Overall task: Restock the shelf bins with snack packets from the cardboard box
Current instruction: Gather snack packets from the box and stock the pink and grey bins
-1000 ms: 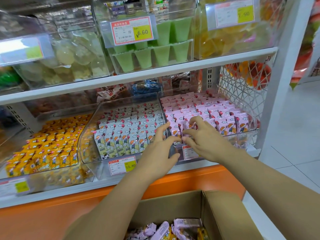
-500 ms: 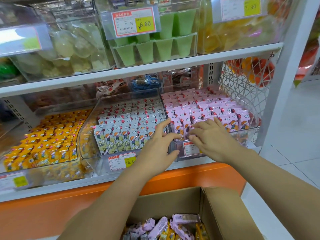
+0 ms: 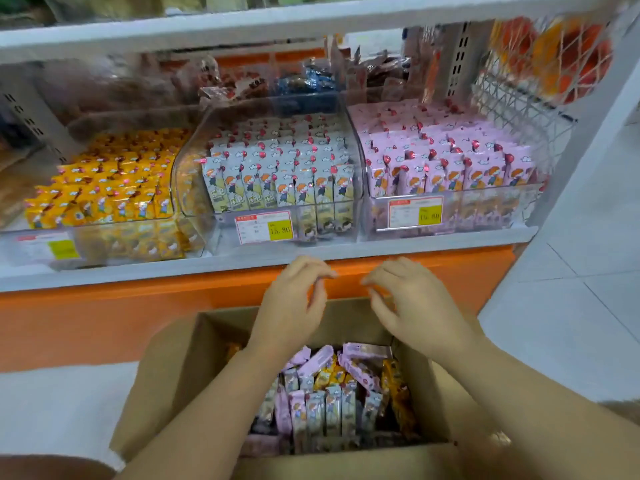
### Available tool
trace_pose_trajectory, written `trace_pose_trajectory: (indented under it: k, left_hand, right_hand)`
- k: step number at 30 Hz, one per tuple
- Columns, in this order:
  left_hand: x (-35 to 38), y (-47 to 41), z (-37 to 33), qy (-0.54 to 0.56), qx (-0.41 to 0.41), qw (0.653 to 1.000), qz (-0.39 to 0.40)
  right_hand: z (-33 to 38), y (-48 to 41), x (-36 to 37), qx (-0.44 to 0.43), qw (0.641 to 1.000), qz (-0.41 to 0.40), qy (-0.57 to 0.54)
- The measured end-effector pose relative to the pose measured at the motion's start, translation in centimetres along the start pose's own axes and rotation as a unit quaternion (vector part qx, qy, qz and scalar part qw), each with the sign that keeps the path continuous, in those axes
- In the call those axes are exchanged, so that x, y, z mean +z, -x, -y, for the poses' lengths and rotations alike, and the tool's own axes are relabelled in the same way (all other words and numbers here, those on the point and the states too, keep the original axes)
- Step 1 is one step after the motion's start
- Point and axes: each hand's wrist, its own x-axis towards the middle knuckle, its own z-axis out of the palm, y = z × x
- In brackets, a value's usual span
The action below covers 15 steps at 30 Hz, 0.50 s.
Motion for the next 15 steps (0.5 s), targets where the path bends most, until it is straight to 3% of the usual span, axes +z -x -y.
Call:
trace_pose_trajectory:
  k: [6,11,15]
  left_hand:
    - [1.7,7.4,7.3,0.006,-0.218,0.972,0.089]
    - [3.6,10.4,12.6,-0.003,-0.380,0.914,0.145]
    - [5.3,12.2,15.5,-0.054,-0.455,0.857,0.236]
  right_hand:
    - [0.4,3.8,7.9,0.151,0.966,0.204,-0.052]
    - [-1.7,4.6,13.7,0.336,0.875,0.328,-0.116]
    - [-3.5,6.5,18.3,0.386,0.823,0.388,-0.152]
